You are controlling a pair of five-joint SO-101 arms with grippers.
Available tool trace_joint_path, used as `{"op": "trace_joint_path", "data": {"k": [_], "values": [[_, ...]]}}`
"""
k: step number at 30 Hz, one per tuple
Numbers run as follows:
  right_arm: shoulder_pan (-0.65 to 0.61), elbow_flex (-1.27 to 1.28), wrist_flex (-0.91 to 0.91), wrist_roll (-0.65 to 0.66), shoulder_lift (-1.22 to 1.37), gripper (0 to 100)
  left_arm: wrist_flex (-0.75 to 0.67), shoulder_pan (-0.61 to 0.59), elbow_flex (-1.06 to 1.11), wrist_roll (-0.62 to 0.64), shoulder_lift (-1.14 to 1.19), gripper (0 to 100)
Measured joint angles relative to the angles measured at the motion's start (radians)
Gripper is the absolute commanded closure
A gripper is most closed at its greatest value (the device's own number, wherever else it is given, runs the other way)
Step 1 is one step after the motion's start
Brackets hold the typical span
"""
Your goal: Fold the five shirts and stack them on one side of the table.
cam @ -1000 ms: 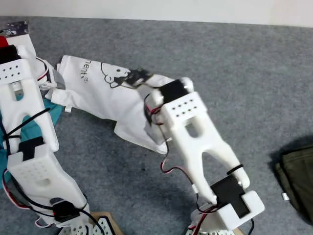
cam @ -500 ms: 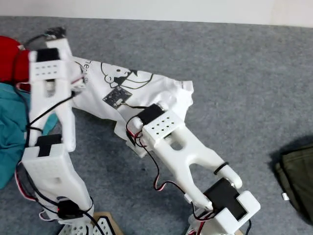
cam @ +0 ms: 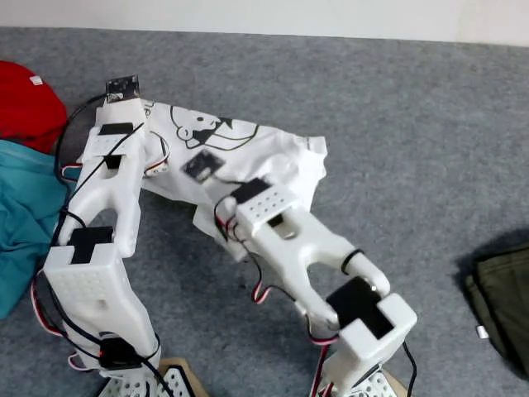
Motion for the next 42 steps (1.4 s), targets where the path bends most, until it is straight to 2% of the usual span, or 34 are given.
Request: {"op": "trace_joint_path", "data": {"k": [14, 23, 27, 30, 36, 42], "values": [[0.118, -0.292, -0.003, 0.000, 0.146, 99.1, -0.018, 0.005, 0.006, 0.000, 0.000, 99], [0.153, -0.324, -0.100, 0.000, 0.166, 98.8, -0.023, 0.005, 0.023, 0.000, 0.000, 99], [0.153, -0.324, -0.083, 0.000, 0.166, 90.9, -0.025, 0.005, 0.023, 0.000, 0.000, 99], [0.124, -0.324, -0.032, -0.028, 0.166, 82.7, -0.025, 0.005, 0.023, 0.000, 0.000, 99], [0.034, -0.324, 0.011, -0.072, 0.166, 82.7, -0.025, 0.005, 0.023, 0.000, 0.000, 99], [-0.002, -0.273, -0.048, -0.075, 0.167, 82.7, -0.025, 0.005, 0.023, 0.000, 0.000, 99]]}}
